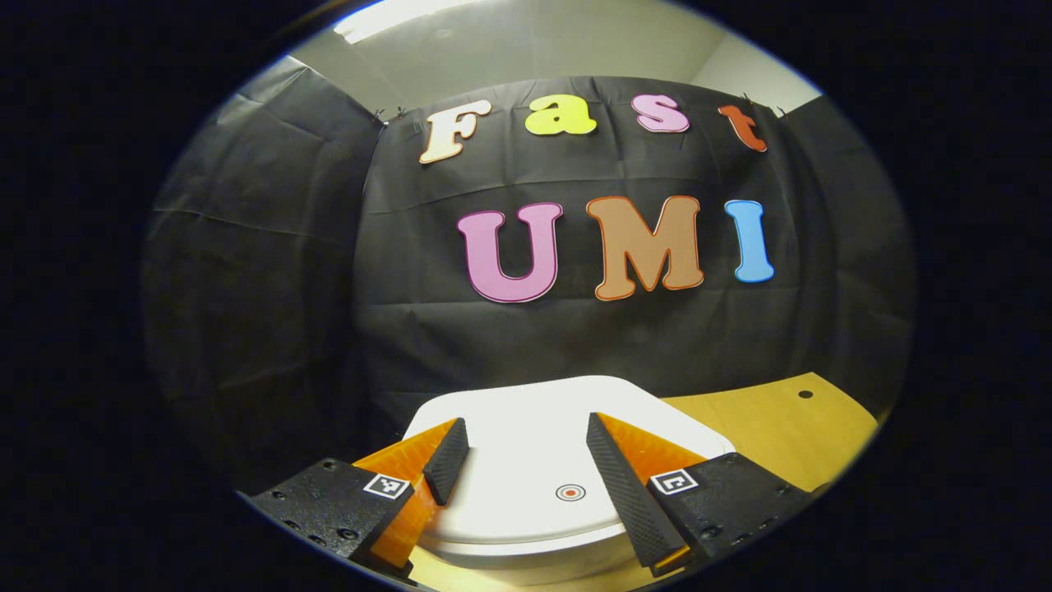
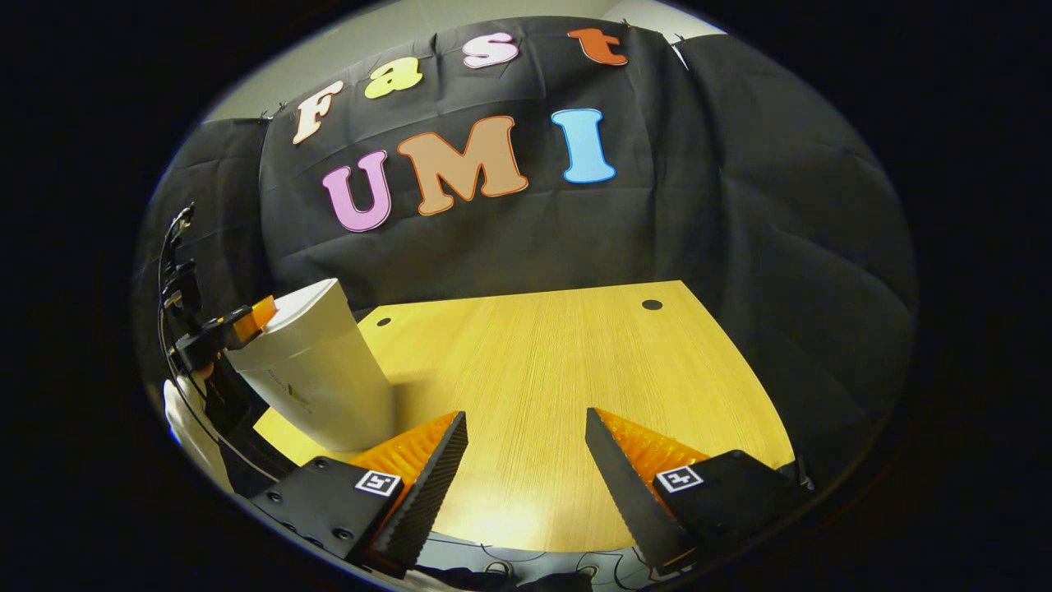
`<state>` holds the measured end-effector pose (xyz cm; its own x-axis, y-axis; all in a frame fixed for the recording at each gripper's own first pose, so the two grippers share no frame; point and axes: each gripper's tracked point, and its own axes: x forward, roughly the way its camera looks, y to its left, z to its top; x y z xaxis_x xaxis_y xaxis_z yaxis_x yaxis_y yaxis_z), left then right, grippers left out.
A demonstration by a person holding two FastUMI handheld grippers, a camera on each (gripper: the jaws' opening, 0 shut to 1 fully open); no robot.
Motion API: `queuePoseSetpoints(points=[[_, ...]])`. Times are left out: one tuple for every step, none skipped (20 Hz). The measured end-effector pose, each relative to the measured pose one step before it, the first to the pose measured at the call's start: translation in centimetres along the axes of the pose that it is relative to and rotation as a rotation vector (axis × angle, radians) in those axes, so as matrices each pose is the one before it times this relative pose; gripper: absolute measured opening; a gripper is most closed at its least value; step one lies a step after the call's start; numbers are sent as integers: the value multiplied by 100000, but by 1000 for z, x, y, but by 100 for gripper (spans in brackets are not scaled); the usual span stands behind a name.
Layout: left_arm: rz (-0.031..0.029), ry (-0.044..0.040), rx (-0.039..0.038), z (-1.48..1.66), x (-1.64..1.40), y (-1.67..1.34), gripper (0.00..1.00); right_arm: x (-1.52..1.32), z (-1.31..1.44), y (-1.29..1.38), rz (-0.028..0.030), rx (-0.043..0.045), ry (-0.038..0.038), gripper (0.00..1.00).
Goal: Press the lid of the desktop garbage bin to open it, pick up the crumpled paper on the desktop and throw it into the bin, then pick up the pop can on the desktop and drop it into the bin, and finally close the garbage bin lid.
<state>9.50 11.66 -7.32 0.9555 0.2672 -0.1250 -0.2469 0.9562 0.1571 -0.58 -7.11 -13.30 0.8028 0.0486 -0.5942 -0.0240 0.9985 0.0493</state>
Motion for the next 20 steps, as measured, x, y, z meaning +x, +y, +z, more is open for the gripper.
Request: queuePoseSetpoints(points=[[438, 333, 2914, -79, 73, -221, 91, 200, -77, 80, 101, -104, 788, 96], [223, 490, 1161, -75, 53, -65, 91, 78, -248, 184, 209, -133, 926, 96], [63, 1602, -1774, -351, 50, 325, 91, 169, -85, 224, 416, -232, 862, 96], [-253, 316, -3659, -305, -117, 119, 91, 100, -37, 290, 648, -297, 716, 97], [-451, -844, -345, 296, 9, -290, 92, 58, 100, 412, 905, -466, 99, 96], [-178, -621, 222, 22, 152, -55, 92, -41, 234, 560, 965, -619, -415, 97], [-893, 1084, 278, -249, -115, 36, 92, 60, 232, 563, 1184, -871, -509, 97], [-1286, -12, 486, -26, 17, -127, 92, -73, 186, 526, 1147, -1088, -674, 97], [-821, -1552, -380, 336, -111, -2, 93, -3, 273, 454, 1077, -943, -908, 97], [-863, -1630, -216, 357, -169, 126, 92, -50, 355, 359, 1088, -520, -841, 97], [-975, -2721, 765, 564, -134, -167, 92, -123, 282, 375, 1132, -266, -787, 97], [-497, 1740, 1119, -171, 8, -68, 92, -74, 213, 381, 733, -297, -981, 97], [452, 1555, 13, 70, 37, 214, 90, -94, 379, 129, 169, -335, -1023, 97], [1145, 227, -1156, 257, -166, 186, 89, -35, 337, 174, -50, -288, -1055, 97], [-687, -2002, -2145, 748, -453, -283, 89, 4, 376, 95, -442, -173, -780, 97], [118, -1987, -1776, 1084, -451, -298, 89, -94, 281, 235, -133, -247, -1037, 96], [-35, -1240, -713, 787, -136, -193, 89, -93, 455, 266, 157, -74, -1365, 96], [-67, -341, 309, 616, -156, -328, 89, -141, 409, 397, 689, 165, -1417, 97], [595, 411, 974, 415, -183, -14, 89, -16, 383, 369, 634, 33, -1520, 97], [397, 910, 1008, 344, -373, -134, 89, -74, 426, 318, 227, -191, -1494, 97]])
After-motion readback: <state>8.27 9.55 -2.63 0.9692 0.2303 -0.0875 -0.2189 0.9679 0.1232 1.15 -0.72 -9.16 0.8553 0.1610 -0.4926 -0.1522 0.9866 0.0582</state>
